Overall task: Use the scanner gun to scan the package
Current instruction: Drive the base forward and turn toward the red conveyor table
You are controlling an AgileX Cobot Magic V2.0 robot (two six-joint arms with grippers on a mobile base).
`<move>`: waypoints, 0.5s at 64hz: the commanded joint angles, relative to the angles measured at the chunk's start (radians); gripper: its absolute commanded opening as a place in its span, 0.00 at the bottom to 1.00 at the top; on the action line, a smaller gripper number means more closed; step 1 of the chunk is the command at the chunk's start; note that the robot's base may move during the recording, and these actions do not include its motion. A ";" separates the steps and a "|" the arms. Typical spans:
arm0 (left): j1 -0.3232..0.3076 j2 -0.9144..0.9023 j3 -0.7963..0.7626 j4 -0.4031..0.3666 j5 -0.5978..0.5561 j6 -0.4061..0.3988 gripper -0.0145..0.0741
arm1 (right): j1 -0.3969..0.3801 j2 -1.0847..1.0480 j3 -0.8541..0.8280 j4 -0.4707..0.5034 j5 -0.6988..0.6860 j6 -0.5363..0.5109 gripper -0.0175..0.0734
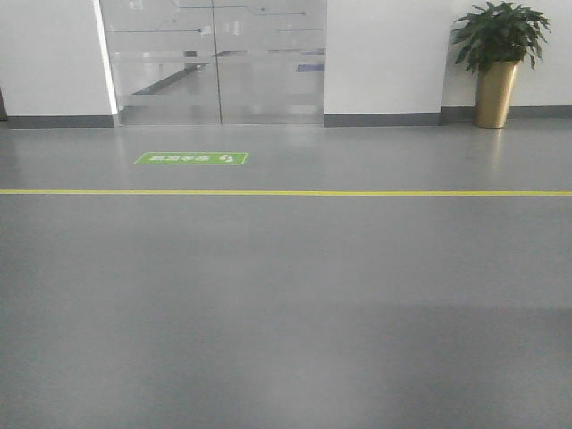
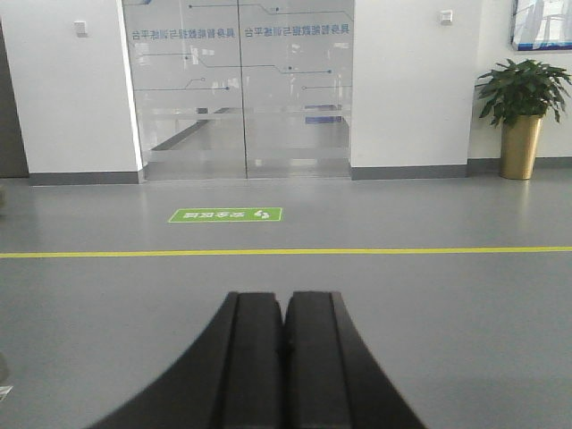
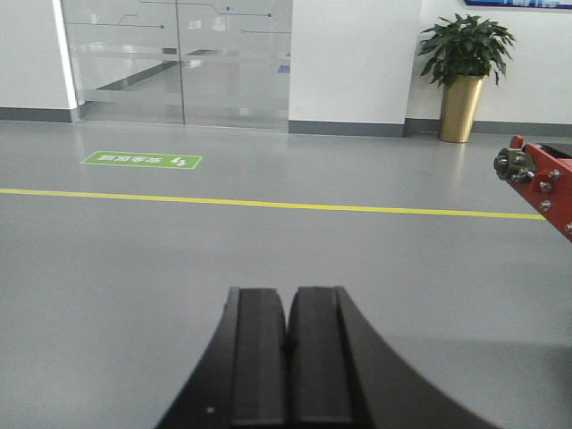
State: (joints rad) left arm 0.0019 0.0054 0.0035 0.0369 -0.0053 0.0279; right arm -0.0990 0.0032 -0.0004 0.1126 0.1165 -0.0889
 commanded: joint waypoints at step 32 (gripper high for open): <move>0.004 -0.005 -0.004 -0.007 -0.017 0.002 0.04 | -0.005 -0.003 0.000 -0.008 -0.019 -0.001 0.02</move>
State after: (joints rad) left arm 0.0019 0.0054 0.0035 0.0369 -0.0053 0.0279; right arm -0.0993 0.0032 -0.0004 0.1126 0.1165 -0.0889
